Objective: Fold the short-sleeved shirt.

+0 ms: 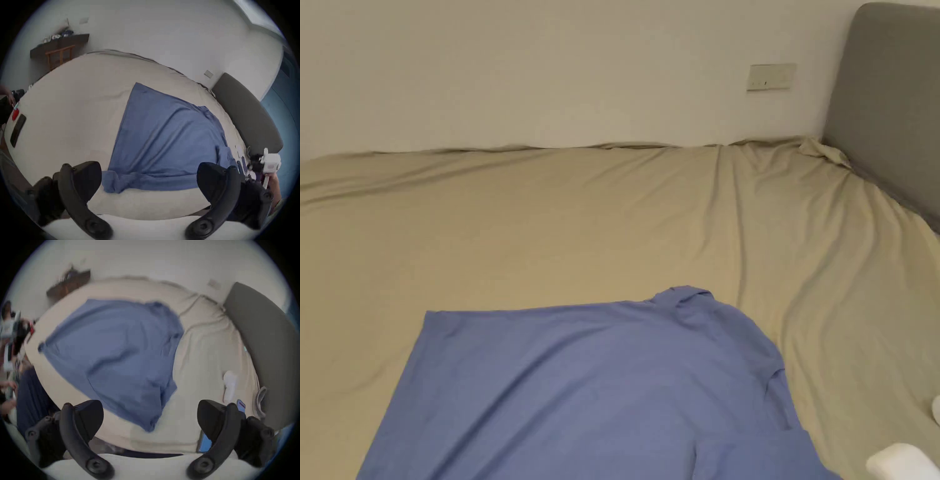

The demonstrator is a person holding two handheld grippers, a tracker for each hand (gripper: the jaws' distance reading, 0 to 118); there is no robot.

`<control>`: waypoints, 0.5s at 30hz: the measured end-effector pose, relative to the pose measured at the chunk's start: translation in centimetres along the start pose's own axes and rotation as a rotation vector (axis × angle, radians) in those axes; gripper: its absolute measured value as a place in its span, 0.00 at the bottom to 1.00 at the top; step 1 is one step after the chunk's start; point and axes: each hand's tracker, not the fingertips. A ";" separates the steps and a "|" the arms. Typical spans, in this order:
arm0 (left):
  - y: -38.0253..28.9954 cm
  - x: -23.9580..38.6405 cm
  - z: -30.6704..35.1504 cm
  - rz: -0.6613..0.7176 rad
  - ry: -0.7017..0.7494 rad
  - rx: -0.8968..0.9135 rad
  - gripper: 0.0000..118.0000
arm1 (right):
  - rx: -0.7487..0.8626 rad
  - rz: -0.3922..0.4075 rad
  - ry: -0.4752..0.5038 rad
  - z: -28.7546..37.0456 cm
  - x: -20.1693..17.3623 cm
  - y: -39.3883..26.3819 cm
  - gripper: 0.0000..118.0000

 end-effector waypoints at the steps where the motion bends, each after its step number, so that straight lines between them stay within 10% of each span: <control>1: -0.3 0.6 0.3 -0.034 0.015 -0.027 1.00 | 0.045 -0.048 0.008 0.8 -0.3 0.3 0.99; 2: -0.7 1.4 0.5 -0.046 0.056 -0.088 0.99 | 0.083 -0.114 0.029 1.5 -0.8 0.5 0.95; 3: -1.7 1.9 0.6 -0.032 0.084 -0.092 0.76 | 0.123 -0.163 0.061 1.6 -1.4 0.3 0.73; 4: -2.1 2.2 0.5 -0.029 0.078 -0.067 0.28 | 0.165 -0.197 0.090 1.8 -2.0 0.1 0.32; 5: -2.9 2.7 0.3 -0.005 0.068 -0.063 0.00 | 0.167 -0.224 0.089 1.6 -2.7 -0.1 0.02; 11: -3.6 -2.5 -2.2 0.033 0.151 -0.073 0.00 | 0.085 -0.294 0.160 -0.2 -5.3 -1.6 0.02; 12: -4.2 -1.0 -2.0 0.010 0.176 -0.078 0.17 | 0.078 -0.292 0.161 -0.2 -5.6 -1.6 0.02; 13: -4.1 -1.1 -2.7 -0.005 0.211 -0.095 0.72 | 0.076 -0.289 0.160 -0.2 -5.8 -1.6 0.02; 15: -3.8 -1.6 -5.5 -0.137 0.357 -0.138 1.00 | 0.075 -0.301 0.168 0.1 -5.5 -1.5 0.02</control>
